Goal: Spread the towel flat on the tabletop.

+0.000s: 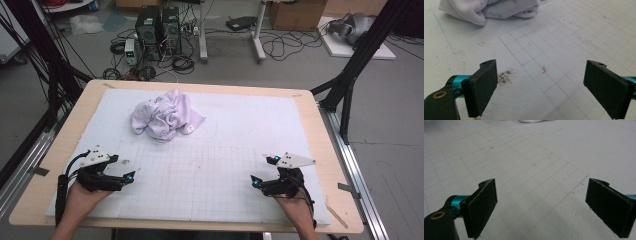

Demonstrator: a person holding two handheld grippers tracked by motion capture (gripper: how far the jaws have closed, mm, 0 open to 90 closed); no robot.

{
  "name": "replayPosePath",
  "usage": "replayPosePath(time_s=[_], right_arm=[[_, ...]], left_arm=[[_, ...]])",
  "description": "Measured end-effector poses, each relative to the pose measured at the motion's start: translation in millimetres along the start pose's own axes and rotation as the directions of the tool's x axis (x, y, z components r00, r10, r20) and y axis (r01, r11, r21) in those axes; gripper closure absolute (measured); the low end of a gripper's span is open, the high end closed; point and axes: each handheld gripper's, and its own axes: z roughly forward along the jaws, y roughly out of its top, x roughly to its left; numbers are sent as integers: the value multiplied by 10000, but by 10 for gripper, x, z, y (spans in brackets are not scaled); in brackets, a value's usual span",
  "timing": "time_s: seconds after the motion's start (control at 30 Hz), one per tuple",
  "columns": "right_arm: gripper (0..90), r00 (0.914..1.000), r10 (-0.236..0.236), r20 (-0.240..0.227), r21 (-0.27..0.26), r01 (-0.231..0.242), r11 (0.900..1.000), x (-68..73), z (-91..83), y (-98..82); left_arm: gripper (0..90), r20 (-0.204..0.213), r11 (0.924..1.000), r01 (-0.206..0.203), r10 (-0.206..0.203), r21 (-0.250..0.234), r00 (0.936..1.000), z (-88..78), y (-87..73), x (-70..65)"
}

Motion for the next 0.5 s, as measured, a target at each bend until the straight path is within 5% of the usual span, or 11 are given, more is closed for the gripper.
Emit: replayPosePath(time_s=[0.5], right_arm=[[95,9999,-27,-149,14,27,10000,-9,29,1]], left_arm=[[127,3,10000,1,-1,-43,10000,10,9,-8]])
